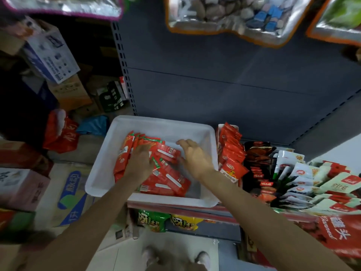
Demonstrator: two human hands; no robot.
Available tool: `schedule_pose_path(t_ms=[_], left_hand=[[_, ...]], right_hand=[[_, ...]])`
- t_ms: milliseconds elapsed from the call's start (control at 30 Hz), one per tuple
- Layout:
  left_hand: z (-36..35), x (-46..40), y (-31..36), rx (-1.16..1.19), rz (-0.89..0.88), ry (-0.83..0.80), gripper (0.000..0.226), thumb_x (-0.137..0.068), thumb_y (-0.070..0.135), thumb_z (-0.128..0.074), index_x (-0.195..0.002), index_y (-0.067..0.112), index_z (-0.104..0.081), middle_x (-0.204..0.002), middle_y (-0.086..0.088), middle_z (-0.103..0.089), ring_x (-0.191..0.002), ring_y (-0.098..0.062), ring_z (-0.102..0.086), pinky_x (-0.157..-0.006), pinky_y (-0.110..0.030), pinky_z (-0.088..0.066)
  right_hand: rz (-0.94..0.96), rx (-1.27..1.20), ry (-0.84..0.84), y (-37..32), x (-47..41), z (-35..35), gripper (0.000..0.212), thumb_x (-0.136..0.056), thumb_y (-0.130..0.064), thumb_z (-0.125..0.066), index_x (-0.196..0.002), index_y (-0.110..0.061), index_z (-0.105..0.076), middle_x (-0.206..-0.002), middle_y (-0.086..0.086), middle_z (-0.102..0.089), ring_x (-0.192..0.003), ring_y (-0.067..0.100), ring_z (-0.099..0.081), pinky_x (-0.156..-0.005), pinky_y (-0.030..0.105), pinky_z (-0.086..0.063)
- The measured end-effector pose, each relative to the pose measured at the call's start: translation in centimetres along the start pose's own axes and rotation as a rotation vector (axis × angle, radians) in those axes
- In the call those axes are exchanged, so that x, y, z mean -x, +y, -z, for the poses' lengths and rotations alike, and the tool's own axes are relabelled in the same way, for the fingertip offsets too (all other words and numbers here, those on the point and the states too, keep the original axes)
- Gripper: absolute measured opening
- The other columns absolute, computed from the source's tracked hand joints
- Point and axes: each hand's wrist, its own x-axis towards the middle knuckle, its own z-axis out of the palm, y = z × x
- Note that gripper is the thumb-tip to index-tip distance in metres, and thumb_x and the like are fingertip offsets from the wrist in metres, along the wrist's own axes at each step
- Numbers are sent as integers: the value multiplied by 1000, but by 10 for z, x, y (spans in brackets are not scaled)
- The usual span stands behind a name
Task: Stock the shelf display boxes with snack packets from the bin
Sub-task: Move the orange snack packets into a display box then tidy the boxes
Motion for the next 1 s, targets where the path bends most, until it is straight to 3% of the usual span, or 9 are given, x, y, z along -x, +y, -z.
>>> schedule_pose_path(t_ms=[100,267,367,467,533,633,767,867,1000], left_hand=[[10,-13,-35,-17,92,26,62,-93,16,-54,-147,14,-24,-141,-9,-44,-128,-27,-45,-110,-47,-35],[17,-20,-55,-159,141,-46,29,-94,15,-53,-119,3,-50,-112,-13,-62,-101,-28,-61,-79,-32,-47],[23,-15,-50,-305,136,-5,15,-93,16,-55,-105,8,-59,-103,-8,-66,-95,-26,-63,-70,-31,-45],[28,-13,-55,-309,123,77,21,-93,21,-55,-111,14,-62,-97,-7,-68,-89,-25,-65,-66,-31,-45],[33,-12,-58,-180,117,130,24,-92,23,-55,-113,15,-65,-96,-6,-70,-86,-24,-66,-65,-30,-46],[45,-12,-51,379,219,176,23,-87,17,-65,-107,8,-70,-102,-6,-71,-91,-20,-68,-81,-31,-54],[57,-10,-36,1006,393,21,22,-85,5,-66,-106,3,-69,-99,-10,-70,-77,-13,-69,-60,-19,-56],[60,-4,-16,1057,292,-58,18,-91,5,-57,-107,6,-65,-91,-5,-69,-67,-7,-69,-61,-16,-55],[44,-7,8,746,95,11,20,-93,9,-53,-110,10,-63,-104,-3,-67,-96,-13,-65,-86,-24,-51]], right_hand=[[-1,-75,-97,-23,-21,-28,56,-93,-27,-54,-143,-16,-32,-142,9,-40,-129,28,-40,-104,36,-37],[43,-28,-321,-44,-49,-73,75,-91,-25,-57,-151,-25,-12,-159,0,-2,-145,23,-14,-115,38,-24],[23,39,-406,-50,-56,-85,68,-94,-28,-52,-151,-25,-14,-160,0,1,-144,24,-17,-114,39,-27],[-12,21,-439,-51,-63,-86,61,-94,-23,-49,-150,-23,-23,-159,4,-7,-143,26,-20,-114,36,-25],[-17,-48,-388,-55,-66,-79,60,-92,-20,-52,-148,-20,-30,-157,8,-18,-142,26,-24,-114,32,-23],[48,-312,-290,-64,-59,-67,75,-85,-21,-67,-148,-19,-26,-155,3,-22,-143,19,-20,-115,28,-18],[175,-450,-261,-68,-39,-59,90,-80,-19,-73,-150,-25,-16,-157,0,-9,-142,11,-14,-113,21,-18],[162,-477,43,-62,-30,-47,56,-89,-2,-57,-141,-16,-42,-142,8,-38,-128,17,-43,-110,26,-33],[0,-645,198,-33,-18,-10,34,-94,-1,-46,-122,-15,-59,-109,-2,-64,-102,15,-61,-94,28,-48]])
